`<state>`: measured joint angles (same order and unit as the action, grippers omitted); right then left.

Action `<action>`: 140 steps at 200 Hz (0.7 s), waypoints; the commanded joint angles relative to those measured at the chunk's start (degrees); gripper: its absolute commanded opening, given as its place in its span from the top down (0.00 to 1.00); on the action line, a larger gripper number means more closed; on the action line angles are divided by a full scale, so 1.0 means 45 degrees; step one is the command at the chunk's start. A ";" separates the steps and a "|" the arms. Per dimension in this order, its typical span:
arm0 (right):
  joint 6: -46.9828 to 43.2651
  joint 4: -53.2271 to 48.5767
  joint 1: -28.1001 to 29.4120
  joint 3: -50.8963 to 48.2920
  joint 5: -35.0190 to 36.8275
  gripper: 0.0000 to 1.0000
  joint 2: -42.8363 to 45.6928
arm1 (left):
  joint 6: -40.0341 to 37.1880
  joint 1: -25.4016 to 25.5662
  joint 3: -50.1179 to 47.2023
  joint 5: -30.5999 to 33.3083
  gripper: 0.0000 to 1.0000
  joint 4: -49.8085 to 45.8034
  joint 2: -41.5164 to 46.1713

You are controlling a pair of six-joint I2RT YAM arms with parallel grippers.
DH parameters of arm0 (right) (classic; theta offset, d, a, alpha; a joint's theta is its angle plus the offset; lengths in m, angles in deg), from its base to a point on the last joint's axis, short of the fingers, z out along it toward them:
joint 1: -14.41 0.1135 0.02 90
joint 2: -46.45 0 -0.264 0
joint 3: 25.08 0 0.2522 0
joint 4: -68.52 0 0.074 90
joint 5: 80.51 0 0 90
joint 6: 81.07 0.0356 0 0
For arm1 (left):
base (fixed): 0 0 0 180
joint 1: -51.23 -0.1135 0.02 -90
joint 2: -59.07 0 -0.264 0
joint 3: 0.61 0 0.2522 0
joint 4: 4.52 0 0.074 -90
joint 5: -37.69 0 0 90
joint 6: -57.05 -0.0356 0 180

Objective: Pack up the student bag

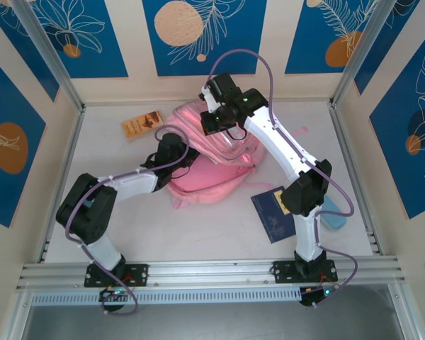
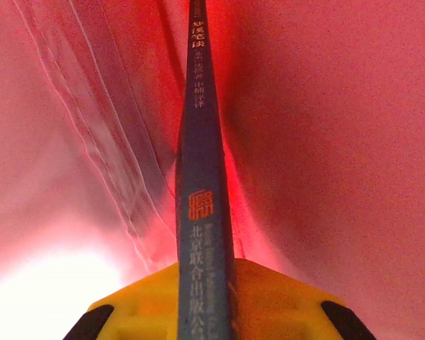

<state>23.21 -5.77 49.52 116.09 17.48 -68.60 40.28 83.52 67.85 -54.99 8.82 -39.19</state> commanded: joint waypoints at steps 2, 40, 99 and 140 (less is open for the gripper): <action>0.0666 0.1185 -0.0099 0.0130 -0.0779 1.00 0.1311 | 0.0210 0.0126 0.0911 0.0716 1.00 0.0361 -0.0876; 0.0861 0.1262 -0.0272 -0.0225 -0.0679 1.00 0.1400 | 0.0172 0.0075 0.2000 0.0873 0.76 -0.0232 -0.2022; 0.1107 0.1520 -0.0690 -0.1106 -0.0413 1.00 0.1581 | 0.0250 -0.0163 0.1417 0.0466 0.38 -0.1063 -0.1392; 0.0821 0.2090 -0.1057 -0.1865 -0.0532 1.00 0.1320 | 0.0260 -0.0505 0.0270 0.0022 0.31 -0.2979 0.0351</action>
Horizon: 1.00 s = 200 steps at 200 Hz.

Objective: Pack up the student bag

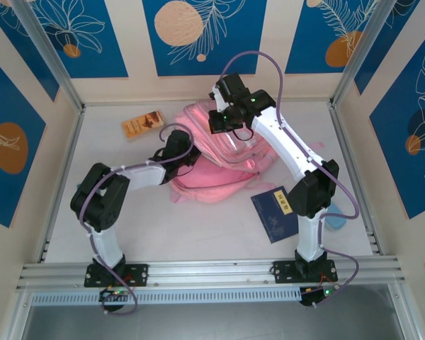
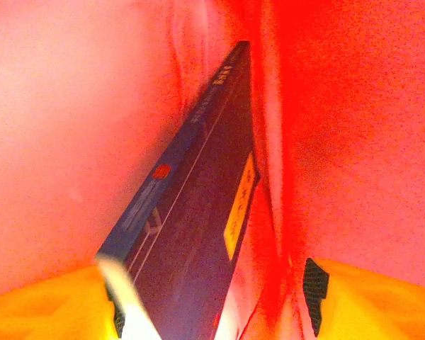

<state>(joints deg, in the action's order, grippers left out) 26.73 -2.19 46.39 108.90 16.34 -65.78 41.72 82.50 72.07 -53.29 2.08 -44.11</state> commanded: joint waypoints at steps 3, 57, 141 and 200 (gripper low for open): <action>-0.0017 0.1330 -0.0384 -0.0302 -0.0286 1.00 0.0629 | -0.0052 -0.0313 -0.0773 -0.0400 0.31 -0.1630 0.1583; -0.0479 0.1643 -0.0502 -0.0456 -0.0864 1.00 -0.0342 | -0.0138 -0.0651 -0.2438 -0.0474 0.32 -0.3854 0.4020; 0.2570 0.1841 -0.0691 -0.4222 -0.0789 0.32 0.1370 | -0.4253 -0.1439 -0.2130 0.1288 0.22 -1.0161 0.8045; 0.6903 0.3530 -0.1415 -0.9619 -0.1250 0.25 0.2941 | -0.6662 -0.1474 -0.0954 0.1584 0.05 -1.1758 0.8070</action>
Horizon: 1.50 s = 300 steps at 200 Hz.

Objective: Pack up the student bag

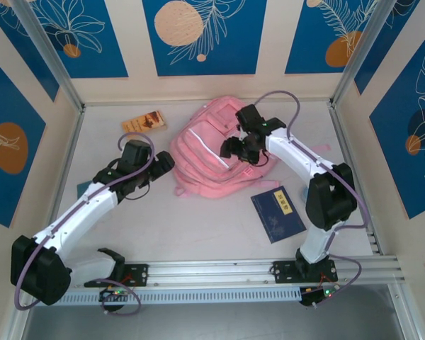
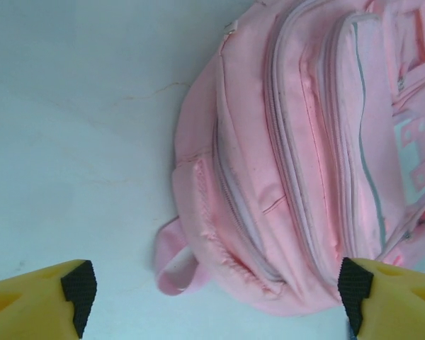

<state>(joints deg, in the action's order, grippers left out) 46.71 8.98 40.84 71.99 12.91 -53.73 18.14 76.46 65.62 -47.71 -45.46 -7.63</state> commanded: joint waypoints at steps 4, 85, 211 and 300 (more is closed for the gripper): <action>0.2588 0.1281 -0.0236 -0.1642 -0.0688 0.25 0.0250 | -0.1436 -0.0120 0.0505 0.0309 0.04 -0.1173 -0.0070; 0.1566 0.2465 -0.1501 0.0158 -0.0864 0.30 -0.2602 | -0.1732 -0.0119 0.0661 -0.0920 0.00 -0.0783 -0.0647; -0.0380 0.0034 -0.1876 -0.4194 0.1658 0.01 0.2988 | -0.2037 -0.0075 0.0699 -0.2092 0.00 -0.0699 -0.1177; 0.2497 0.0845 -0.1668 -0.8664 0.0551 0.03 0.4179 | -0.1686 0.0049 0.0407 -0.2486 0.00 -0.0387 -0.1243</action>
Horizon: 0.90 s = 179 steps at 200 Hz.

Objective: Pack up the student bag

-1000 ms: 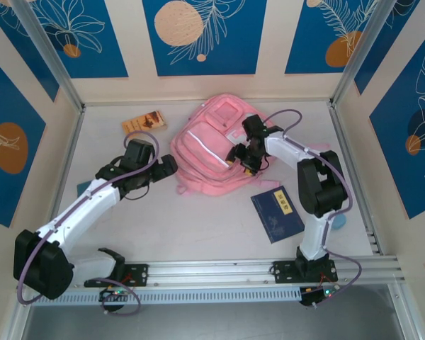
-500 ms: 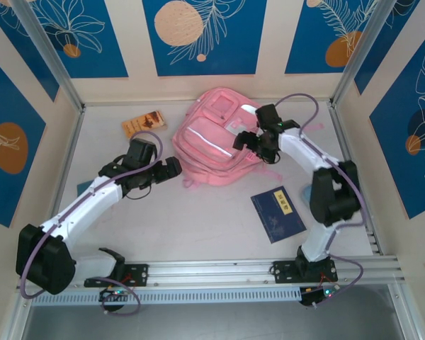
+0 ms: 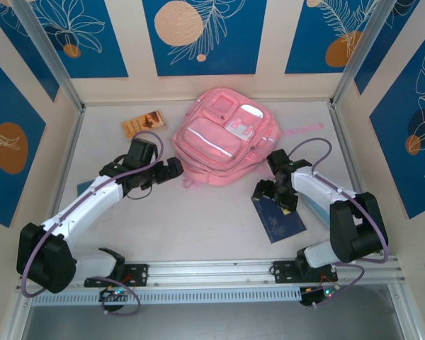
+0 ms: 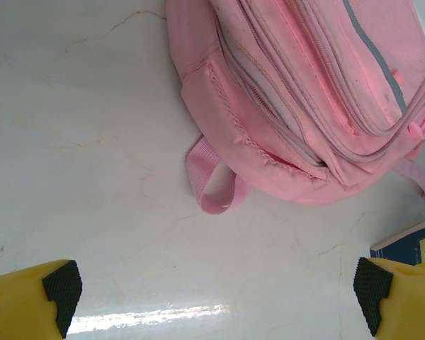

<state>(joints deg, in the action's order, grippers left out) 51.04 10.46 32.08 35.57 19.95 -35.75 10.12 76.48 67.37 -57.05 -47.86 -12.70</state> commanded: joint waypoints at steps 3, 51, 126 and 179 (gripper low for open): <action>0.1757 0.0614 0.0395 -0.0655 -0.1145 0.03 0.0165 | 0.0107 0.0051 0.0005 -0.0430 0.00 0.0146 -0.0115; 0.4342 0.1537 0.2164 -0.1205 -0.1988 0.02 -0.0183 | 0.0843 0.0169 -0.0426 0.0208 0.00 0.0329 0.0112; 0.5822 0.1740 0.5057 0.1251 -0.2296 0.04 -0.1038 | 0.2351 0.1431 -0.1198 -0.0313 0.01 0.1326 -0.0154; -0.0794 -0.0897 0.3464 0.2091 -0.1354 0.08 -0.1174 | 0.4171 0.3355 -0.1393 -0.0713 0.07 0.2322 -0.1066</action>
<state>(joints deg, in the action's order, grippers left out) 65.37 15.64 52.03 43.42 12.15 -39.33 22.93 88.03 62.26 -58.05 -41.24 -15.17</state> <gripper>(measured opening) 0.931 0.958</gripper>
